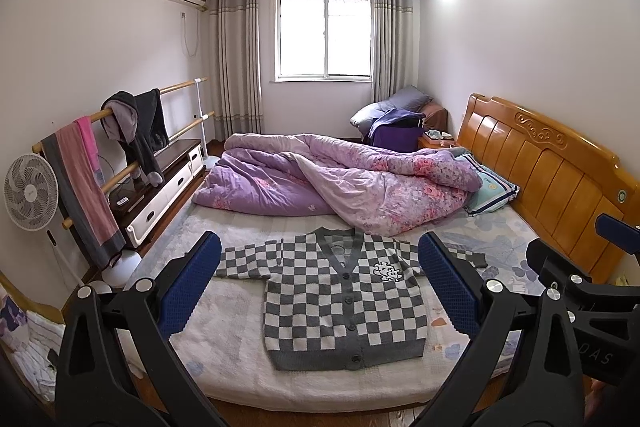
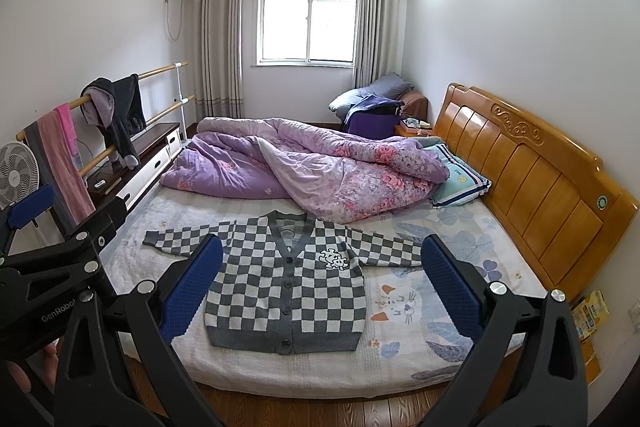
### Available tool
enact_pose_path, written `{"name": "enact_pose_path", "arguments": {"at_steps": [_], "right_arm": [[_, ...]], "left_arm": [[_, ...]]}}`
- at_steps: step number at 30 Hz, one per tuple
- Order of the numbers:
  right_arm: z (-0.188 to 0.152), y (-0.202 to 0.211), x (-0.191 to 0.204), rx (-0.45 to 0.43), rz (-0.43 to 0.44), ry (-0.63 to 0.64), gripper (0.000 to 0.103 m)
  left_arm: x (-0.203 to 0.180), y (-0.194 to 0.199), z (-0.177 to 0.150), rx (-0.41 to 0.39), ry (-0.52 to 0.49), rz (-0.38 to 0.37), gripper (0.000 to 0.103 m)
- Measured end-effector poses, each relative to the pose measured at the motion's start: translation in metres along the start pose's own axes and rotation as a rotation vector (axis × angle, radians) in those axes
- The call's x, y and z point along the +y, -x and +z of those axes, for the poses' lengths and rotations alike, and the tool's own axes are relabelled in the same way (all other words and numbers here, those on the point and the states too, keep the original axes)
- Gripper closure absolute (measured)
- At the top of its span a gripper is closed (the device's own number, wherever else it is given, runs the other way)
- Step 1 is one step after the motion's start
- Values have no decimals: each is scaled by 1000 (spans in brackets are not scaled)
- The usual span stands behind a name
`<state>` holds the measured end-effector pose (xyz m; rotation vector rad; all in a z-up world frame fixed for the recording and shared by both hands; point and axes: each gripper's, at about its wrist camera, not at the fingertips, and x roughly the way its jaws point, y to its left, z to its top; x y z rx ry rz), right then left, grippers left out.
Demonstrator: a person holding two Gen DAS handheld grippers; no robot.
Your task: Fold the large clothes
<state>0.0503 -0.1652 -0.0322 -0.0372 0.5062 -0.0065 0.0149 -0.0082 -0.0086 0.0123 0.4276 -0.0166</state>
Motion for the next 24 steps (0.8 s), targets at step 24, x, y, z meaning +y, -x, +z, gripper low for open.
{"name": "enact_pose_path", "arguments": {"at_steps": [24], "right_arm": [[1,-4,-9,22,14,-12,7]], "left_arm": [[0,-4,-3,16,3,-3,5]]}}
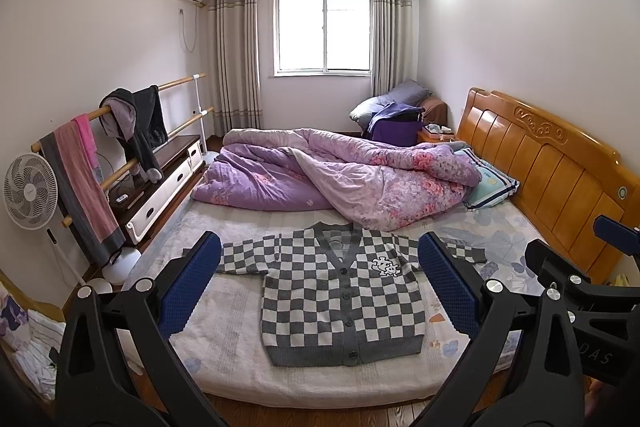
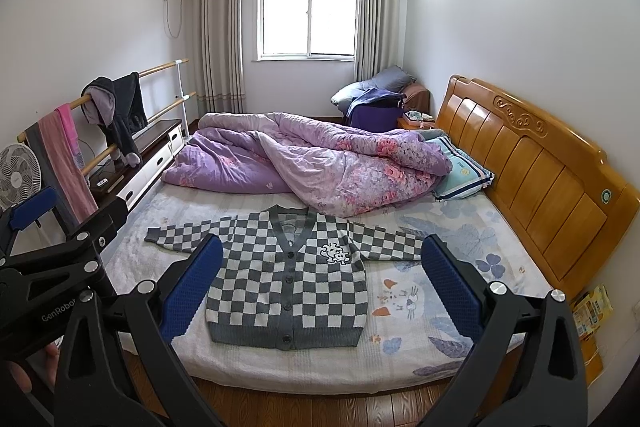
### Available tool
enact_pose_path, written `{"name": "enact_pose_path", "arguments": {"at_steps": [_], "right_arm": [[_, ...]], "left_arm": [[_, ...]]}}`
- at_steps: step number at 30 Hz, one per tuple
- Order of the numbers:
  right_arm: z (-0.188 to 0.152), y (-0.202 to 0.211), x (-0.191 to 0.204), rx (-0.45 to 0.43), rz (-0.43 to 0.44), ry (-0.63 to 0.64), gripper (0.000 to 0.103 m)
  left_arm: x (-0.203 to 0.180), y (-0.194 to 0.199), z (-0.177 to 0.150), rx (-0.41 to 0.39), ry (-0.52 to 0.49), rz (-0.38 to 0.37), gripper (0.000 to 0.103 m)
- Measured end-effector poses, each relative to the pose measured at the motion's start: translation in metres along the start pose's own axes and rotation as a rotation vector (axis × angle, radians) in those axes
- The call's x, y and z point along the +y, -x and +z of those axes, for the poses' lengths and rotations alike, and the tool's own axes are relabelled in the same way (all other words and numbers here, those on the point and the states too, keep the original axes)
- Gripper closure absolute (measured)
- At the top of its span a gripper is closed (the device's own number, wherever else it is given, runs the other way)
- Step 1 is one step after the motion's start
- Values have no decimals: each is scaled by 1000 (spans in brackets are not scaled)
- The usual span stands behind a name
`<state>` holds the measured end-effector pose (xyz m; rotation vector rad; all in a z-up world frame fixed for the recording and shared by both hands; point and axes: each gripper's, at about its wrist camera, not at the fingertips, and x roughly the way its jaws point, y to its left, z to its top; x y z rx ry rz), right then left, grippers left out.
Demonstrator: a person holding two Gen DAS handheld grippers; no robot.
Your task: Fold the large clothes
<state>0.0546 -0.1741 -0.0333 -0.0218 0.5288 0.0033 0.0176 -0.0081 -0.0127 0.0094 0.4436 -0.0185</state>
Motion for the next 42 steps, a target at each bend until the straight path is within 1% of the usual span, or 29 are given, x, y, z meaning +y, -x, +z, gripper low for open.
{"name": "enact_pose_path", "arguments": {"at_steps": [7,12,16,20,22,27,30,32,38,42], "right_arm": [[-3,-10,-7,19,9,4,7],[-7,-22,-9,45,25,14,7],[-5,-38,-9,68,31,17,7],[-4,-59,-1,92,35,20,7],[-2,-71,2,108,36,17,7],[9,-110,21,137,24,11,7],[18,-134,36,145,10,-3,7],[27,-151,46,159,-6,-13,7],[57,-212,87,211,-47,-6,7],[75,-259,121,250,-51,-9,7]], "left_arm": [[-3,-5,-7,19,1,8,5],[-7,-17,-15,48,5,31,5],[-10,-34,-15,70,6,36,5],[-7,-59,-14,97,5,38,5],[-4,-75,-13,112,3,41,5],[17,-117,-4,139,1,37,5],[34,-146,4,137,-9,21,5],[47,-169,11,151,-16,7,5],[96,-253,40,224,-17,-29,5],[133,-307,54,250,-21,-28,5]]}}
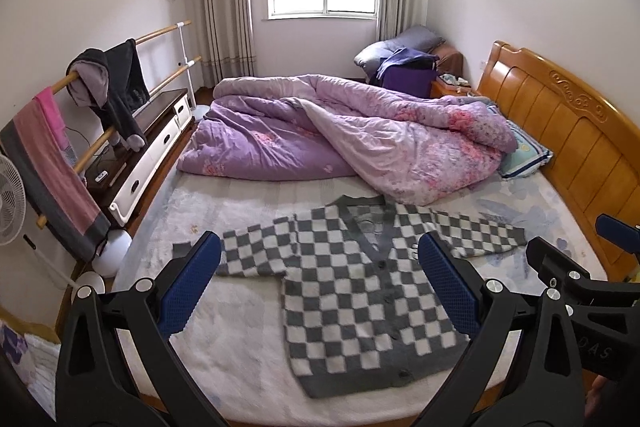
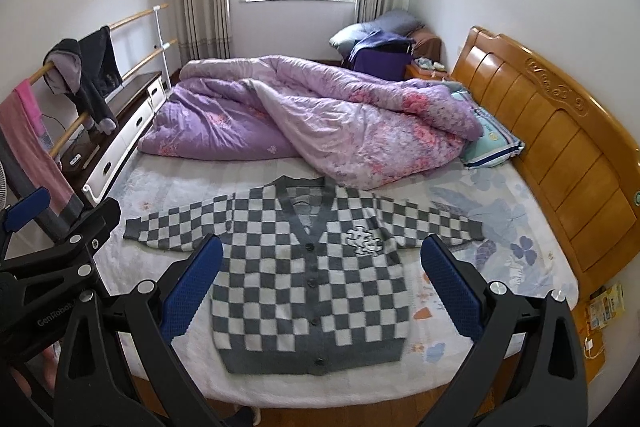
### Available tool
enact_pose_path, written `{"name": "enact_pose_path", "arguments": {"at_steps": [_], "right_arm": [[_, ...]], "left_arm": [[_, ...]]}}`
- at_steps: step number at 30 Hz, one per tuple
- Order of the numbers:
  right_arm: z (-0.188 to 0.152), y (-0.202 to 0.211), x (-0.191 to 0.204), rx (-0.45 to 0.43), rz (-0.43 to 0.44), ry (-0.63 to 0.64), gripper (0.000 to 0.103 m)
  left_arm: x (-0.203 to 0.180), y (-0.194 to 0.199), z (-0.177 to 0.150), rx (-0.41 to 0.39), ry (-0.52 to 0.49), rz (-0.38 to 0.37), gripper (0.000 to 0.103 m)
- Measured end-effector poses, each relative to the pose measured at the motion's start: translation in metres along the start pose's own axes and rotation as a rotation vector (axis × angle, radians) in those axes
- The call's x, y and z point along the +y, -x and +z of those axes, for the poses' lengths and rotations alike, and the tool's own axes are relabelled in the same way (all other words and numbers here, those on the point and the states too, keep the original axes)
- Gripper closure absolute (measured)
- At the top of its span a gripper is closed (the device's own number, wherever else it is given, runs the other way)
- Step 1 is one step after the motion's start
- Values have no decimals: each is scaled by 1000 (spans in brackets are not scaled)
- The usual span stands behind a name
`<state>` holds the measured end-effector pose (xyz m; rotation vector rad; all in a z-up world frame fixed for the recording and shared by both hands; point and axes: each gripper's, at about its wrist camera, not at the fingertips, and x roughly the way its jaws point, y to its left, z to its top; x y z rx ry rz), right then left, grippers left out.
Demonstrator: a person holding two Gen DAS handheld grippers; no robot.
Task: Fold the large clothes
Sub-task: 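Lower the left tool to the cardigan sleeve cuff while the right tool approaches the body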
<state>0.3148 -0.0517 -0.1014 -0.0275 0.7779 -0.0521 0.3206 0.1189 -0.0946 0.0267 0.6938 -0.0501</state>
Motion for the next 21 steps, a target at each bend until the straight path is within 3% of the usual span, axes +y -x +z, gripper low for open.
{"name": "enact_pose_path", "arguments": {"at_steps": [5,11,16,21], "right_arm": [[35,-61,57,50,-1,27,7],[58,-134,123,132,19,64,7],[56,-203,169,221,59,88,7],[32,-291,216,352,105,131,7]], "left_arm": [[55,-66,24,64,26,0,5],[119,-145,30,156,67,21,5],[167,-209,13,246,126,32,5],[224,-284,-22,310,261,-2,5]]}}
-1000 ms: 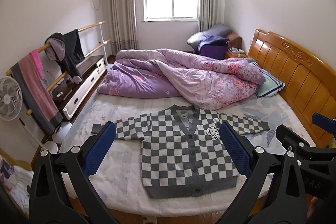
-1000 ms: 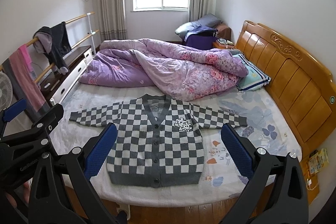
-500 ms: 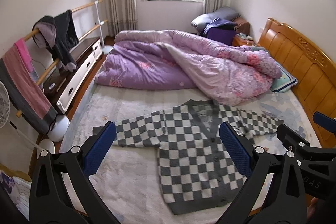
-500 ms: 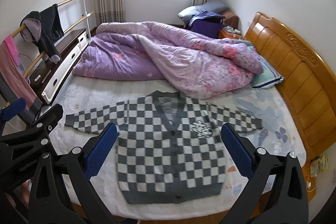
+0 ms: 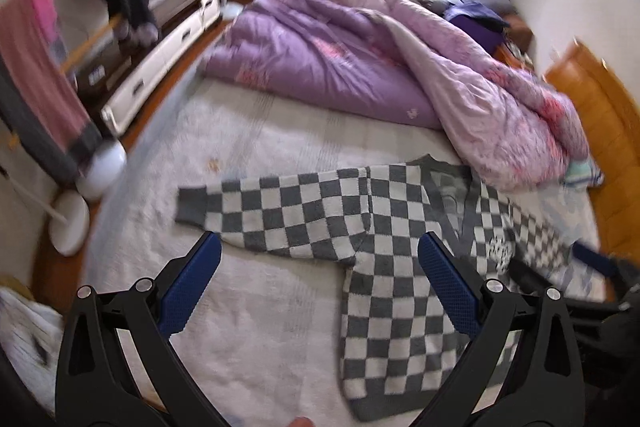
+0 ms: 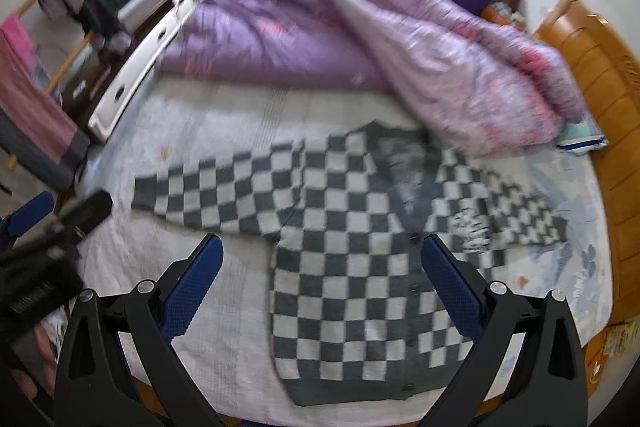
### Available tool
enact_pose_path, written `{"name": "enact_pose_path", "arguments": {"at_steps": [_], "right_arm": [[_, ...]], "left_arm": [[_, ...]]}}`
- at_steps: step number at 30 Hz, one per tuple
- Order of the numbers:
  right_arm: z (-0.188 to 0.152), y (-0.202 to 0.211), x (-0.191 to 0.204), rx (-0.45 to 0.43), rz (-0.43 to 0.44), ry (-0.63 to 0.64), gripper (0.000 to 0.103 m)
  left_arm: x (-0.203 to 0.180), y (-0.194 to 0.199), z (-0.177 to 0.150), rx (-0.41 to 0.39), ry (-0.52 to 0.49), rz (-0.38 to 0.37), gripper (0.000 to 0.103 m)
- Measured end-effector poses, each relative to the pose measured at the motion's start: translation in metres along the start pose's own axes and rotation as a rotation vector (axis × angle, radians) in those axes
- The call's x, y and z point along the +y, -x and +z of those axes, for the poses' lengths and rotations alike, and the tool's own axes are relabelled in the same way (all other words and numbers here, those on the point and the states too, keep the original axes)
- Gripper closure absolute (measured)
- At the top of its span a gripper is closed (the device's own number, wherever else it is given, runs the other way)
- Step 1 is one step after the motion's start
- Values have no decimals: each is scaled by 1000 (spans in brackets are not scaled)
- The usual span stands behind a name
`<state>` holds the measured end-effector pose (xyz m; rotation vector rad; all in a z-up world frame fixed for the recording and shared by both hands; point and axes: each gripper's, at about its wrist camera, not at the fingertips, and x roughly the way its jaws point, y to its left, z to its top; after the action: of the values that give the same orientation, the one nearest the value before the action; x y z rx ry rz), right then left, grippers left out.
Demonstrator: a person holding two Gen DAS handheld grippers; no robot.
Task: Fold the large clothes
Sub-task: 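Lower the left tool to the cardigan sleeve cuff while the right tool approaches the body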
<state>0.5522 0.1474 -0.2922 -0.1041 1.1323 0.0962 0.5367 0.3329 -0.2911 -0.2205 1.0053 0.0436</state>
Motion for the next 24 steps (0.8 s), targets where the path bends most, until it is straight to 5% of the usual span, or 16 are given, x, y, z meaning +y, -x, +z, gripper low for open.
{"name": "enact_pose_path", "arguments": {"at_steps": [5,8,13,16,20,24], "right_arm": [[3,-91,28,113,2,45,8],[0,-139,30,161,17,26,8],[2,-209,22,182,31,-7,10],[4,-255,13,228,58,-47,37],[6,-307,0,296,105,-111,70],[9,-339,-4,306,188,-123,83]], "left_arm": [[61,-89,-12,64,59,25,5],[121,-147,-24,149,261,-49,5],[207,-224,-45,184,499,-1,5],[247,-263,-57,193,631,13,5],[259,-300,-52,141,611,6,14],[266,-328,-50,157,590,-1,34]]}}
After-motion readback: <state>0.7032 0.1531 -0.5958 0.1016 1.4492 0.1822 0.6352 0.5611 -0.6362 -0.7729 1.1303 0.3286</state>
